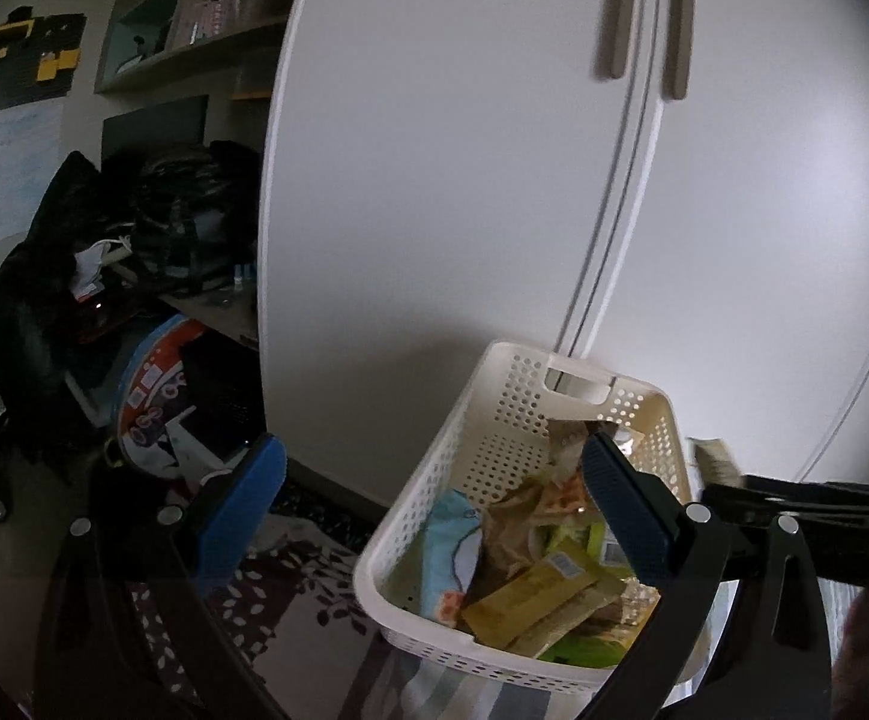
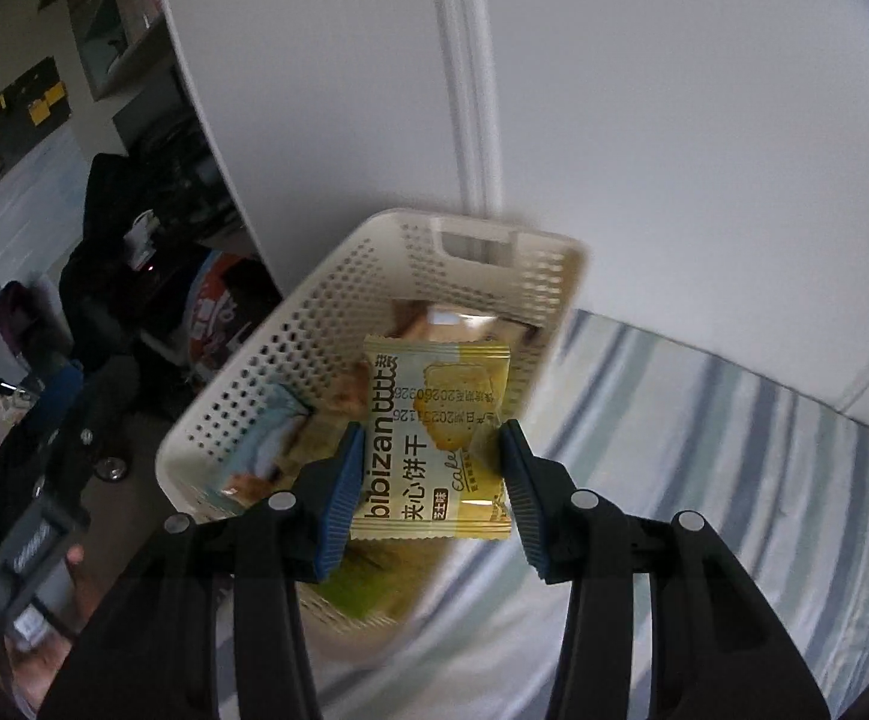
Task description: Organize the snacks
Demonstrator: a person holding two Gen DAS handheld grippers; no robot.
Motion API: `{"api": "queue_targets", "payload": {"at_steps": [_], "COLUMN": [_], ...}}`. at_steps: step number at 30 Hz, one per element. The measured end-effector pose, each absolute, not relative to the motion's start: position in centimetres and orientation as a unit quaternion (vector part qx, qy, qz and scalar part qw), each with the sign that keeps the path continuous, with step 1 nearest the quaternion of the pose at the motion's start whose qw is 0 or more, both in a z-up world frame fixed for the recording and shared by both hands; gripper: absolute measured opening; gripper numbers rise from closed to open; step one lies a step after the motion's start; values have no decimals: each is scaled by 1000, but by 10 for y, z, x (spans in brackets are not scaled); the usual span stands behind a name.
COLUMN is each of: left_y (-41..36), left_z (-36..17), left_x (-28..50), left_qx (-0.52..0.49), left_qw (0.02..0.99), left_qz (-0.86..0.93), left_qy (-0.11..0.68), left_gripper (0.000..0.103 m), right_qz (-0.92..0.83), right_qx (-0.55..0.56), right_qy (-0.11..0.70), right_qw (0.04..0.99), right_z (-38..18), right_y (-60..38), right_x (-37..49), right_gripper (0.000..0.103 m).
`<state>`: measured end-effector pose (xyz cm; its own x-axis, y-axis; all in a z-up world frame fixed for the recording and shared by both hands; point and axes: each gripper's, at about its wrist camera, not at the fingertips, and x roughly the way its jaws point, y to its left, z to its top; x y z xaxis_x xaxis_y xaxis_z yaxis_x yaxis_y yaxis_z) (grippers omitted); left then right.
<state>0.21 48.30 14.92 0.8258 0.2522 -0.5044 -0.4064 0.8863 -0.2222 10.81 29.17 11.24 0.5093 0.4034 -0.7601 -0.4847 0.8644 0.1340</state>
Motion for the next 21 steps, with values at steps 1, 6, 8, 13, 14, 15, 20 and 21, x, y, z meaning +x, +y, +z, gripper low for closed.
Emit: {"api": "queue_targets", "payload": {"at_steps": [1,6,8,13,14,15,20,21], "left_y": [485,490,490,490,490,489,488,487], "left_z": [149,147,147,148,148,148,146,146], "left_x": [2,1,1,0,0,0,1,1], "left_qx": [-165,-170,-170,-169,-167,-166,-161,-159], "left_qw": [941,939,938,939,940,940,939,939], "left_qz": [177,178,178,177,177,177,179,182], "left_qy": [238,242,243,241,240,241,244,243], "left_gripper": [100,100,100,100,100,100,100,100], "right_qz": [259,265,264,259,259,258,265,265], "right_qx": [-48,-38,-39,-29,-26,-23,-29,-32], "right_qy": [427,436,433,433,434,434,437,437], "right_qw": [865,859,861,863,863,863,859,859], "right_z": [110,105,105,105,104,104,99,98], "right_y": [298,310,309,296,294,291,294,295], "right_x": [109,112,111,107,106,105,100,99], "right_gripper": [46,64,65,65,65,65,65,65]}}
